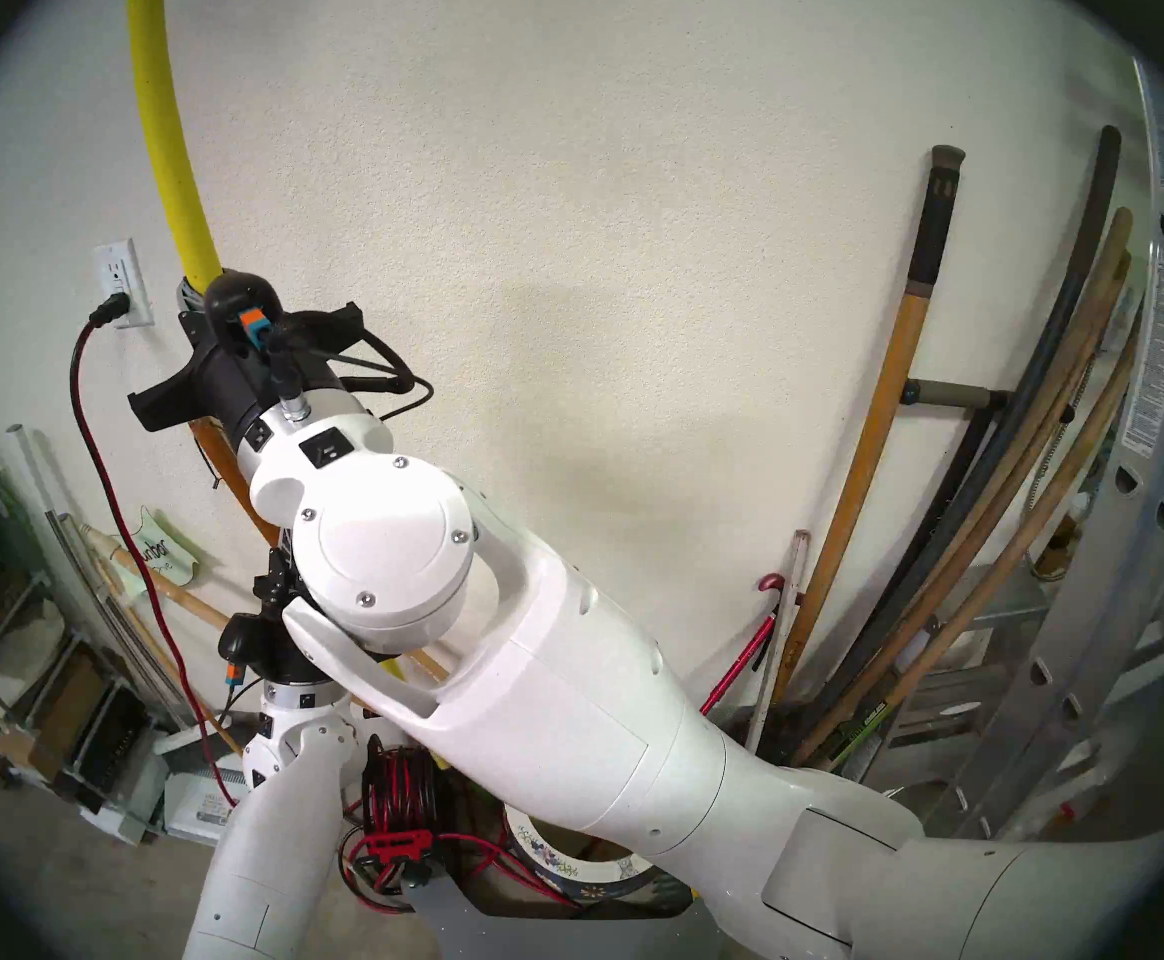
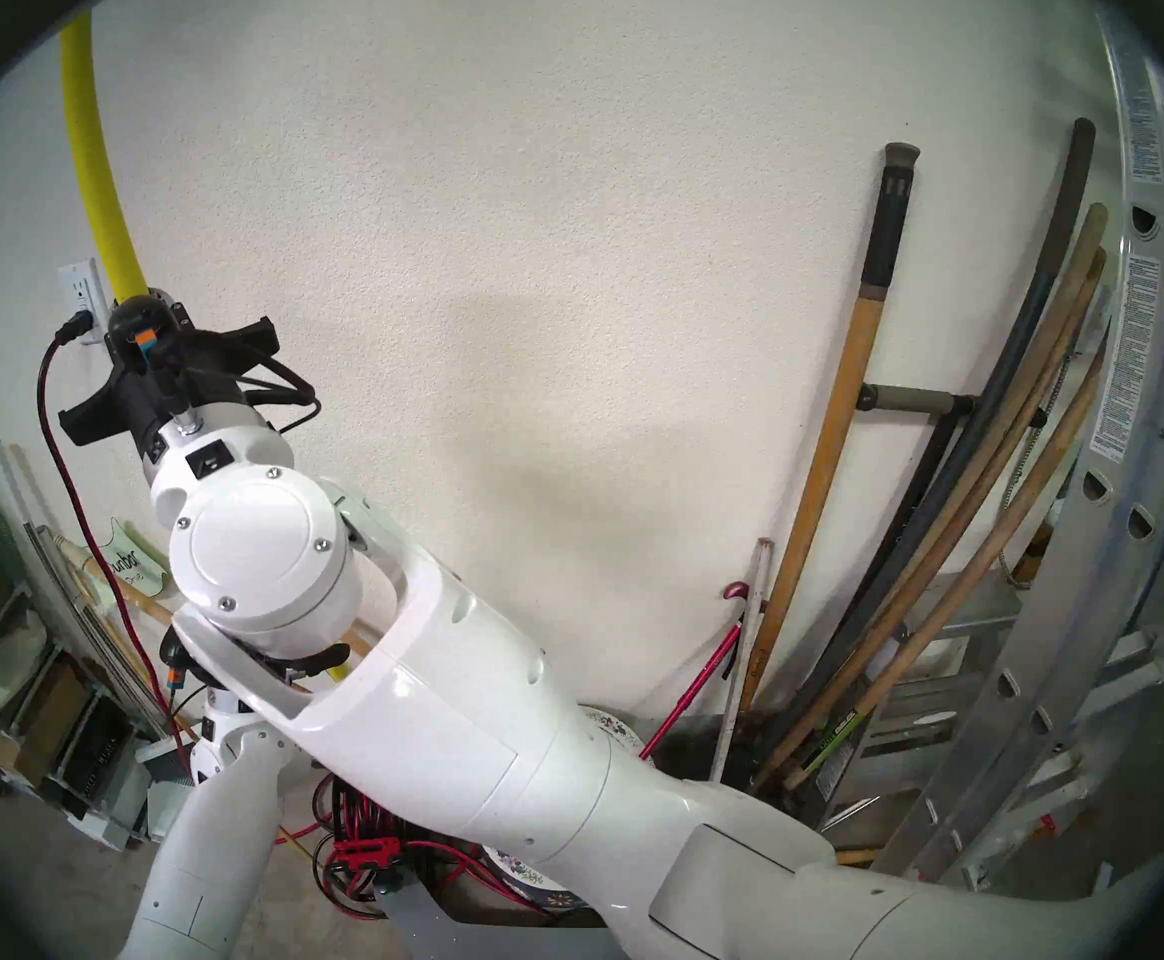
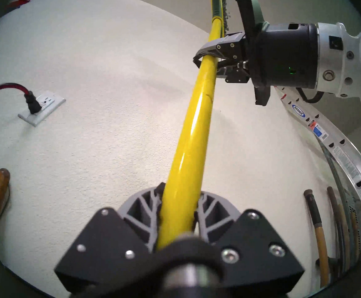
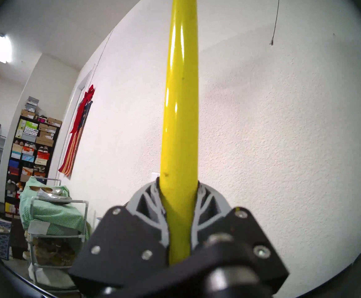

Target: Take wooden sticks or brooms out of the pot

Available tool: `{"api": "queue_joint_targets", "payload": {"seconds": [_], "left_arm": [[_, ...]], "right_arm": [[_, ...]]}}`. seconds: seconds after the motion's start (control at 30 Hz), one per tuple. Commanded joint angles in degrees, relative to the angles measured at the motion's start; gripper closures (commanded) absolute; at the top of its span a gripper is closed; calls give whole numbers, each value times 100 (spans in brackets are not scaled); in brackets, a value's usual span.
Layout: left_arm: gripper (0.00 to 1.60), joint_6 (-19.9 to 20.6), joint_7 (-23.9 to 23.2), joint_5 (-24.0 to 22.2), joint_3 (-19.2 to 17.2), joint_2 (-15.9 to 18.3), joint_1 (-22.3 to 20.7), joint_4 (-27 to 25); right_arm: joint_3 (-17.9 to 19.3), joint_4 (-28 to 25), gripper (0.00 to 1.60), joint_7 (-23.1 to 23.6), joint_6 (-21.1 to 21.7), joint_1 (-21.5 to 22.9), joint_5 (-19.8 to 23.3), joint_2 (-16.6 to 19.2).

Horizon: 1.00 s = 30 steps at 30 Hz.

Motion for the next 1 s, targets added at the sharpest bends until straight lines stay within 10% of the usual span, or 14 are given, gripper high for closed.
{"api": "queue_joint_targets", "payload": {"seconds": [0.0,0.97], "left_arm": [[160,114,72,-178,-162,94,102,-614],[160,1445,1632,-199,-179,-533,763,-323]], "right_arm": [[-31,167,160,-294,154,-382,45,377],[-485,-182,160,-1121,160,-963,229,1388]]}}
